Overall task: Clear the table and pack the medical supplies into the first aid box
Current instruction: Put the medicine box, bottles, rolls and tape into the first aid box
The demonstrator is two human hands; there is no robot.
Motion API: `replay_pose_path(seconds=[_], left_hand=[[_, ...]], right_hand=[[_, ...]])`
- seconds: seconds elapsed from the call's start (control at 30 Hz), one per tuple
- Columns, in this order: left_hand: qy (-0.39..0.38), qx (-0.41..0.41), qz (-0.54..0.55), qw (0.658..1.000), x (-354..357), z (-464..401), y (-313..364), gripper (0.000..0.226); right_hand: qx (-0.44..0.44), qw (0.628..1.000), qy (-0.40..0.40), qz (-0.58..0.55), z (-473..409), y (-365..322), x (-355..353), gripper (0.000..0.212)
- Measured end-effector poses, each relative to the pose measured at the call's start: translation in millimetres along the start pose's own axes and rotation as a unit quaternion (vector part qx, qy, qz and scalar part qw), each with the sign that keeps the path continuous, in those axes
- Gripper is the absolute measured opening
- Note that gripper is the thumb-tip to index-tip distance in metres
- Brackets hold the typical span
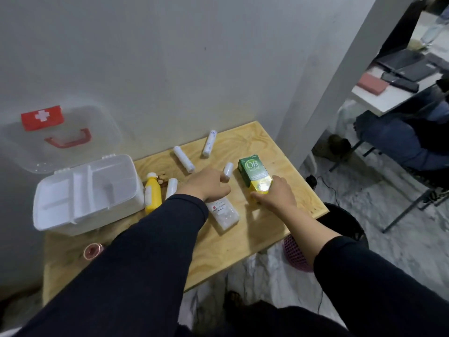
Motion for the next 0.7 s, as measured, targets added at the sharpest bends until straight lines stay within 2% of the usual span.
replay_pose_path(seconds=[0.23, 0.33, 0.43, 0.57, 0.7], left_hand=[[0.007, -0.026, 0.02, 0.999, 4, -7, 2, 0.045], [0.027, -0.04, 0.006, 0.999, -6, -6, -3, 0.048], [0.059, -0.049, 0.0, 0.997, -25, 1, -16, 0.049], [0.134, -0.067, 0.004, 0.989, -51, 24, -47, 0.041], [0.205, -0.127, 0.02, 0.97, -68, 60, -95, 0.041]], right_hand=[[-0.006, 0.997, 0.04, -0.06, -8, 4, -10, 0.055], [-0.065, 0.994, 0.056, -0.067, -13, -8, -30, 0.056], [-0.135, 0.987, 0.062, -0.067, -12, -37, -47, 0.067], [-0.228, 0.971, 0.045, -0.058, -2, -88, -53, 0.073], [-0.312, 0.949, 0.023, -0.037, 17, -143, -42, 0.072]])
Point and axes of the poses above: each hand's wrist, its own z-axis away from the middle knuckle, its own x-axis out of the palm, y = z × x, the point moved 1 cm from there along -z, towards the middle knuckle, and after that the axes turned 1 degree about -y, right-handed, at the moved point
